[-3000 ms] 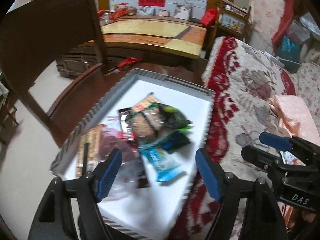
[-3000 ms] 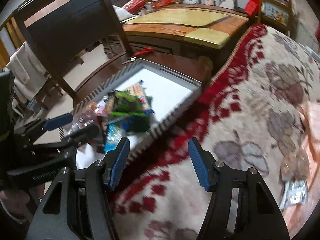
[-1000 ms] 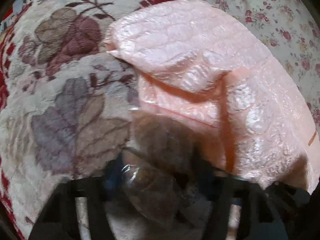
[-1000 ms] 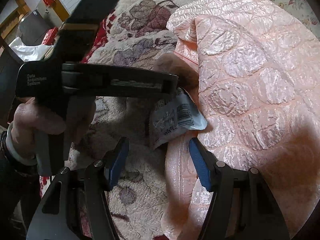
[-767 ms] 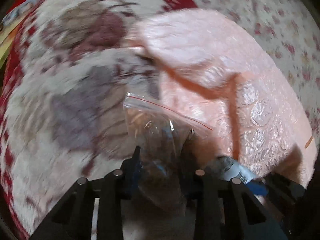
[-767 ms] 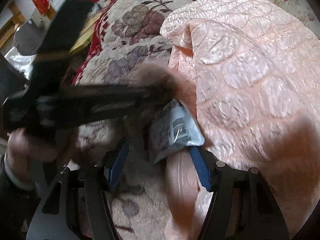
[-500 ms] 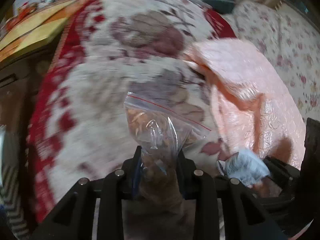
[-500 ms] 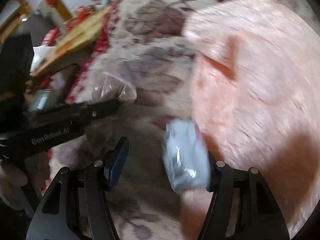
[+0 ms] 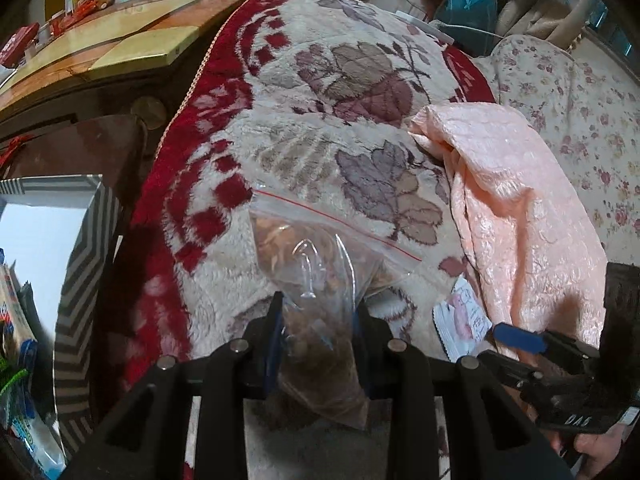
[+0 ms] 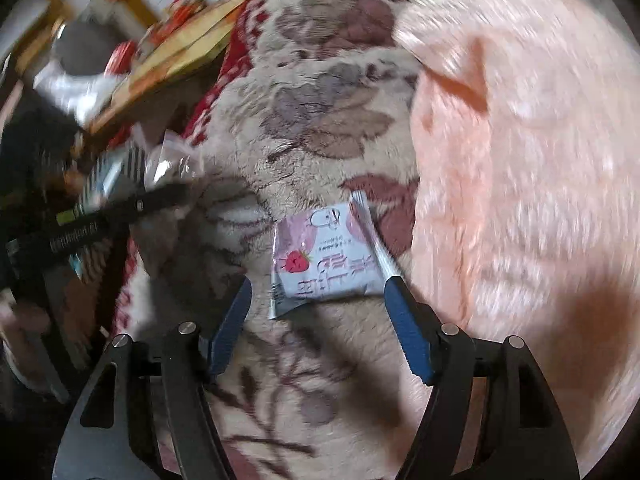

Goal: Organize snacks
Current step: 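Grasp the nut zip bag with left gripper while right grasps pink strawberry packet, then carry the nut bag and pink packet to the tray and release both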

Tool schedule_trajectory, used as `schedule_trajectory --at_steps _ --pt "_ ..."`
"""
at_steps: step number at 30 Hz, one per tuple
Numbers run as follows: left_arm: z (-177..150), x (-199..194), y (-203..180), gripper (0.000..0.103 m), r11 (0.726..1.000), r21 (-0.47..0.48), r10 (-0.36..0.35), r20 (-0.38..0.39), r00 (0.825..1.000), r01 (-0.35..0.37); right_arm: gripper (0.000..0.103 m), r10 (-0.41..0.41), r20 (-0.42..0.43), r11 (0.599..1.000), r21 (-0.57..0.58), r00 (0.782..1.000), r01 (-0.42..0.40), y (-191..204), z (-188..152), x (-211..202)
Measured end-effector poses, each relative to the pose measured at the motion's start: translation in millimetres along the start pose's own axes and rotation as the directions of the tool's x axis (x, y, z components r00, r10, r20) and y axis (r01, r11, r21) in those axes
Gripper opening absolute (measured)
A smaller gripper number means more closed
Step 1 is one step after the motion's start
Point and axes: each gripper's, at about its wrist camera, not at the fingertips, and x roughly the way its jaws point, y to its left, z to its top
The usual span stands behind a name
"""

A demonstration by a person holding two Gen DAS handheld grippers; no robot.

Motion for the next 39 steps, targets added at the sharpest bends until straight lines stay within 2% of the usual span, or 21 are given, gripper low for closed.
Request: schedule_trajectory --at_steps 2,4,6,8,10,13,14,15,16,18,20,27,31,39 --pt "-1.9 -0.5 -0.5 0.032 1.0 0.002 -0.001 -0.001 1.0 0.001 0.07 0.037 -0.006 0.997 0.065 0.999 -0.037 -5.8 -2.4 2.0" --pt "-3.8 -1.1 -0.5 0.032 1.0 0.005 0.001 -0.002 1.0 -0.001 0.069 -0.028 -0.002 0.998 0.051 1.0 0.028 -3.1 -0.4 5.3" --pt "-5.2 -1.0 0.6 0.032 1.0 0.003 0.001 -0.006 1.0 -0.001 0.07 -0.135 0.049 0.991 -0.004 0.99 0.135 3.1 7.8 5.0" --pt "-5.4 -0.3 2.2 0.032 1.0 0.0 -0.002 -0.012 1.0 0.002 0.082 -0.133 0.052 0.988 -0.071 0.99 0.137 7.1 13.3 7.3" --pt "-5.0 -0.2 2.5 0.032 1.0 -0.003 -0.002 -0.011 1.0 0.002 0.083 -0.138 -0.002 0.978 -0.158 0.99 0.136 11.5 17.7 16.0" --pt "-5.8 0.5 -0.4 0.032 1.0 0.004 0.0 -0.008 1.0 0.0 0.083 -0.113 -0.075 0.971 -0.222 0.991 0.094 10.4 20.4 30.9" --pt "-6.4 1.4 -2.0 0.032 1.0 0.01 0.002 -0.009 1.0 -0.002 0.08 -0.104 -0.066 0.973 -0.215 0.992 0.088 7.6 21.7 32.5" --pt "-7.0 1.5 -2.9 0.032 1.0 0.012 0.005 -0.007 1.0 -0.005 0.074 -0.092 -0.051 0.977 -0.2 0.994 0.08 4.4 22.8 32.9" --pt "-7.6 1.3 -3.4 0.032 1.0 0.012 0.009 -0.005 1.0 -0.009 0.058 -0.068 -0.034 0.983 -0.172 0.997 0.061 -0.7 23.7 32.6" --pt "-8.5 -0.6 -3.7 0.032 1.0 0.015 0.013 -0.001 1.0 -0.013 0.055 -0.057 -0.032 0.985 -0.168 0.998 0.05 -2.3 23.2 33.5" --pt "-9.3 -4.2 -3.7 0.032 1.0 0.016 0.017 0.003 1.0 -0.017 0.053 -0.069 -0.035 0.979 -0.193 0.997 0.061 2.6 21.5 31.3" --pt "-19.0 -30.3 0.8 0.032 0.998 0.008 0.069 0.049 0.996 -0.069 0.053 -0.034 0.027 0.967 -0.25 0.999 0.04 41.9 12.0 9.4" --pt "-29.4 -53.2 12.0 0.032 0.994 -0.007 0.111 0.079 0.991 -0.111 0.053 -0.003 0.018 0.963 -0.269 1.0 0.008 65.9 7.0 11.5" --pt "-52.4 -97.3 51.5 0.032 0.979 -0.075 0.199 0.12 0.973 -0.191 0.053 0.076 -0.01 0.929 -0.363 0.997 -0.075 138.2 -1.5 20.7"
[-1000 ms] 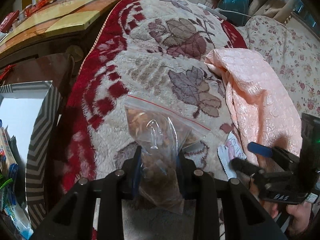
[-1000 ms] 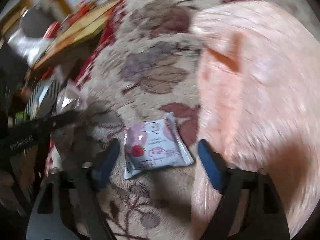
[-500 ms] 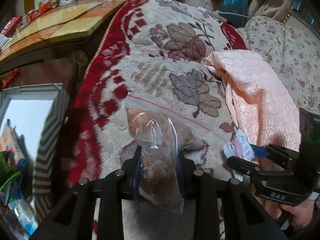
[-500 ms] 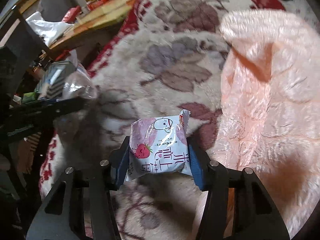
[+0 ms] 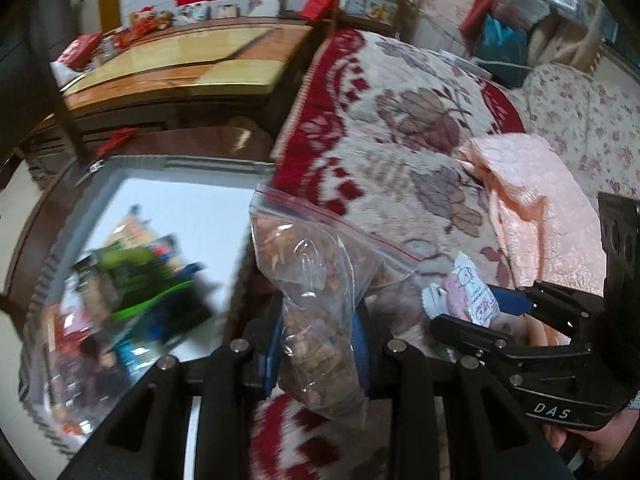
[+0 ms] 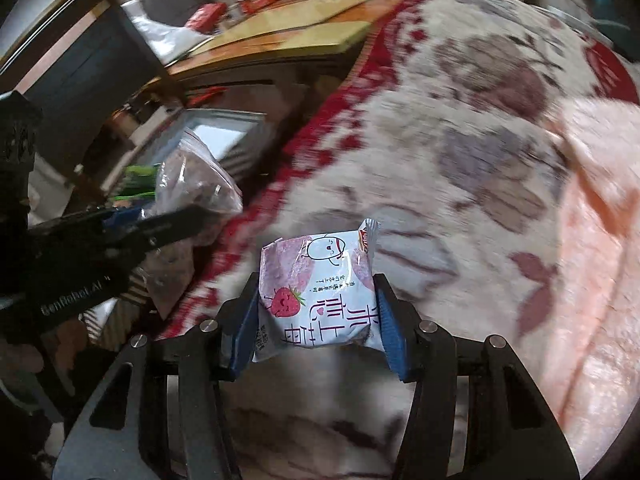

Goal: Organize snacks
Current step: 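Carry the nut bag and pink packet to the tray and release both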

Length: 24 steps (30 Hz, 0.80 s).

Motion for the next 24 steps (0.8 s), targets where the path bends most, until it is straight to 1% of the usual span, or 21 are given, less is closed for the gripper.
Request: schedule_trajectory --at_steps 9,16,20,24 --pt "-12.7 -34.6 62.7 0.032 0.991 -0.094 0.1 0.043 0.994 -0.095 0.053 0.061 -0.018 0.989 -0.131 0.998 -0.063 76.1 26.0 18.6" --pt "-22.1 -52.7 109.1 0.032 0.97 -0.189 0.165 0.061 0.984 -0.15 0.053 0.09 -0.031 0.971 -0.219 0.995 -0.095 129.6 45.6 35.9" --pt "-29.6 -55.1 130.6 0.032 0.957 -0.231 0.193 0.051 0.98 -0.176 0.053 0.097 -0.049 0.963 -0.249 0.994 -0.107 148.6 51.7 48.1" --pt "-36.8 -54.1 143.8 0.032 0.946 -0.255 0.215 0.043 0.976 -0.198 0.053 0.09 -0.084 0.953 -0.282 0.992 -0.111 166.3 55.0 66.7"
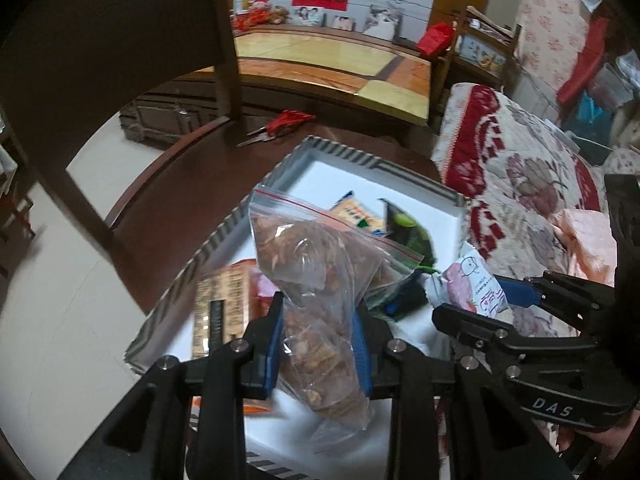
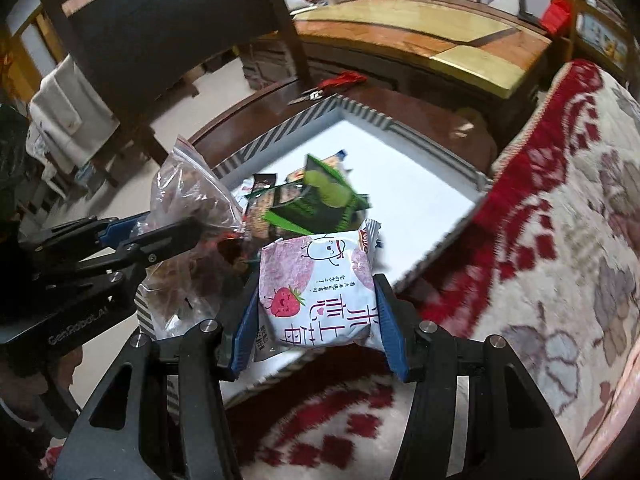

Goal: Organize snacks
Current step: 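Carry the nut bag and pink packet to the tray and release both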

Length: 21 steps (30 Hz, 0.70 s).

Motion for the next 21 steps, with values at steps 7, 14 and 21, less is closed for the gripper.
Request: schedule_trajectory --at_steps 7,14,21 --pt "-1.4 12.4 10.2 0.032 0.999 -0.025 0.024 -0.024 0.999 -0.024 0.053 -0.018 -0.05 0.999 -0.043 0.999 0.016 17.6 9.9 36.9" --pt "-2.7 15.9 15.0 0.043 0.996 -0.066 0.053 -0.022 0.998 -0.054 0.07 -0.022 -0.067 0.999 -0.046 0.998 0.019 23.3 5.9 46.4" --pt "-5.6 2.3 11.6 0.071 0.996 -0.064 0.064 0.027 0.998 -0.062 0.071 -0.026 0.001 0.999 -0.04 1.0 0.026 25.9 -6.0 10.4"
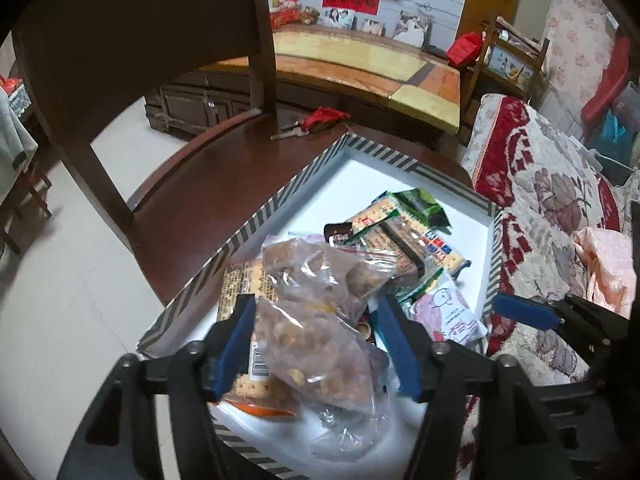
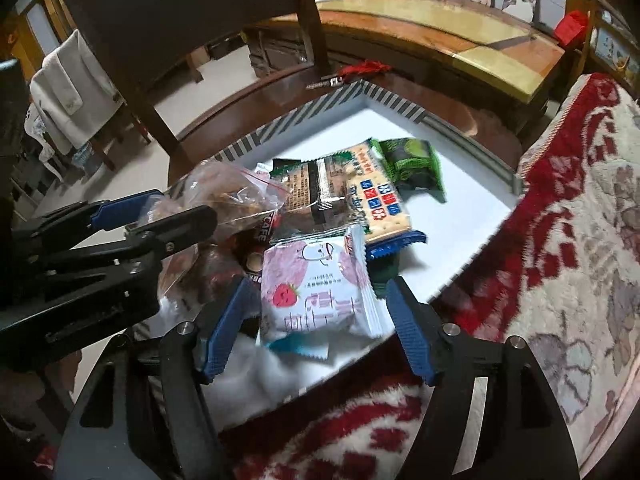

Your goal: Organize snacks

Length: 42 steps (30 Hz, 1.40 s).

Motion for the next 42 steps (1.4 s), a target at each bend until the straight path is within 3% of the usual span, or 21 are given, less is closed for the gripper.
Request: schedule_trajectory --at_steps 8,15,24,42 --pt "-10.9 -36.8 -15.1 0.093 0.999 0.036 0.029 0.117 0.993 -0.033 0.071 -0.069 0.114 0.996 0.072 0.991 0.061 -7.2 -22.3 -50.4" --pt "-20.8 -53.2 -25.0 0.095 0.999 0.043 0.011 0.105 0.994 -0.016 0.071 -0.134 0.167 0.988 0.105 0.977 0.117 -6.5 -44.4 -74.4" --pt "-31.7 -61.7 -34.0 0.095 0.997 0.061 0.043 0.102 0.994 -0.049 0.071 -0.129 0.159 0.987 0.12 0.979 0.111 -11.6 -61.7 -83.8" --pt "-34.9 -63.0 -39.1 0.095 0.997 0.074 0.015 0.102 0.995 -0.023 0.071 -0.126 0.149 0.986 0.129 0.981 0.108 -13.2 -64.0 -82.5"
